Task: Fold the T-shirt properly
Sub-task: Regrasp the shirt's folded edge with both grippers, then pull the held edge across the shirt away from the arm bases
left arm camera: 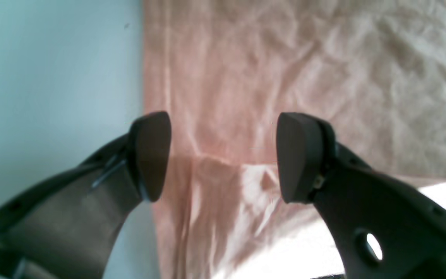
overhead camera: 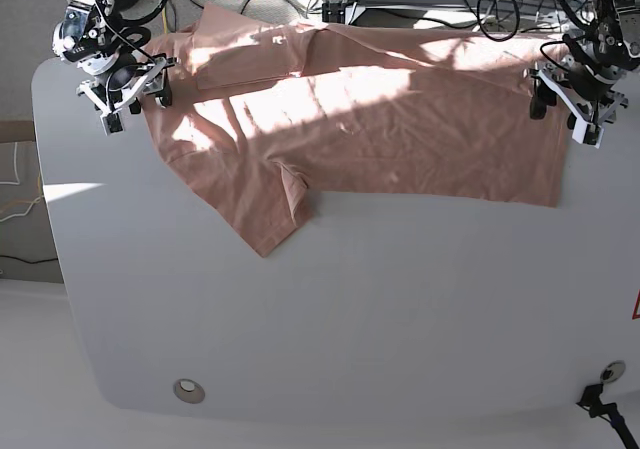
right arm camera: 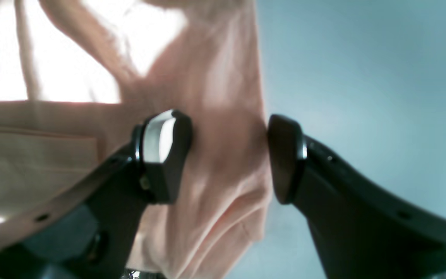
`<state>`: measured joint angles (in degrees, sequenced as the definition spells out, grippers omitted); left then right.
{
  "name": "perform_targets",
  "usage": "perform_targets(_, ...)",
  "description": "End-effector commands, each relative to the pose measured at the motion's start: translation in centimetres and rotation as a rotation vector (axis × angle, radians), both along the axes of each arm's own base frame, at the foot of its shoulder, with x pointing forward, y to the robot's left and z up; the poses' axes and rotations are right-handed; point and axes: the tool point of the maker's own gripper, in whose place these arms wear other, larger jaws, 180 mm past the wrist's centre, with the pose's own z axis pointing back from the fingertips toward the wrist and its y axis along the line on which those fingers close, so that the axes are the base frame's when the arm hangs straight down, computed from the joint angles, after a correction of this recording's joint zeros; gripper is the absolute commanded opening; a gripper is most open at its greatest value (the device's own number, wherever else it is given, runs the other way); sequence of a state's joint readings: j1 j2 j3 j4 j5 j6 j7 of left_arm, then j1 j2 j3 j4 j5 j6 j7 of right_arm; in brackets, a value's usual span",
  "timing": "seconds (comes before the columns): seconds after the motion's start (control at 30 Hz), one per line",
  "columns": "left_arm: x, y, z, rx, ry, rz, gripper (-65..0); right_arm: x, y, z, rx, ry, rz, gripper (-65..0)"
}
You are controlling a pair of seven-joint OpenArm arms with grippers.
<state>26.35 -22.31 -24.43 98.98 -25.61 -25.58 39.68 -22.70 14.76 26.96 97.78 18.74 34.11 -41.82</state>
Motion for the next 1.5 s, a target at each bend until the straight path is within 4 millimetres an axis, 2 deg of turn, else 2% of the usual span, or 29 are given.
perform_targets(0.0, 0.9, 0.5, 0.7, 0.008, -0.029, -0.003, -25.6, 0.0, -0.4, 0.0, 0.004, -0.006, -0.005, -31.2)
perform_targets(0.07, 1.0, 0.1, -0.4, -0.01, -0.004, -0.008, -26.1, 0.1, -0.5, -0.3, 0.012, -0.004, -0.012, -31.2)
perform_targets(0.1, 1.1, 0.1, -1.0, -0.004, 0.009, -0.011, -29.2, 0.1, -0.5, -0.4, 0.016, -0.001, -0.016, -31.3)
perform_targets(0.17, 1.8, 0.5, -1.7, 0.035, 0.027, -0.015, -41.1, -0.2, -0.3, -1.0, 0.027, 0.014, -0.008, -32.9)
perform_targets(0.23, 2.0, 0.9, -2.6, 0.057, 0.05, -0.014, -53.8, -0.3, 0.5, -1.8, 0.044, 0.036, 0.016, -41.0)
perform_targets(0.27, 1.8, 1.2, -2.9, 0.061, 0.062, -0.007, -58.1, -0.2, 0.8, -2.1, 0.051, 0.043, 0.024, -46.9)
perform_targets(0.3, 2.0, 1.3, -3.0, 0.062, 0.061, -0.004, -59.2, -0.4, 0.9, -2.5, 0.057, 0.056, 0.027, -53.1)
perform_targets(0.37, 2.0, 1.4, -3.1, 0.065, 0.064, -0.001, -59.2, -0.8, 1.0, -3.0, 0.064, 0.073, 0.022, -65.0)
perform_targets(0.6, 2.3, 1.6, -2.9, 0.067, 0.058, 0.001, -59.7, -0.9, 1.3, -3.3, 0.075, 0.077, 0.019, -65.0)
perform_targets(0.77, 2.3, 1.6, -2.9, 0.067, 0.057, 0.003, -59.7, 0.8, 0.9, -2.6, 0.067, 0.044, 0.011, -65.0)
perform_targets(0.83, 2.4, 1.6, -2.9, 0.067, 0.056, 0.002, -59.7, 1.0, 0.6, -2.9, 0.057, 0.052, 0.008, -65.0)
perform_targets(0.97, 3.3, 2.2, -3.6, 0.049, 0.064, 0.032, -59.6, 2.4, -0.2, -3.3, 0.002, 0.058, 0.015, -65.0)
perform_targets(1.13, 5.4, 3.0, -3.6, 0.028, 0.047, 0.068, -59.4, 4.6, -0.7, -3.4, 0.011, 0.046, -0.004, -65.0)
perform_targets(1.23, 6.7, 2.5, -3.8, 0.018, 0.048, 0.054, -59.4, 5.9, -1.0, -3.4, 0.021, 0.035, -0.016, -65.0)
perform_targets(1.47, 8.0, 2.7, -3.8, 0.002, 0.039, 0.07, -59.4, 8.5, -1.7, -3.2, 0.042, 0.013, -0.039, -65.0)
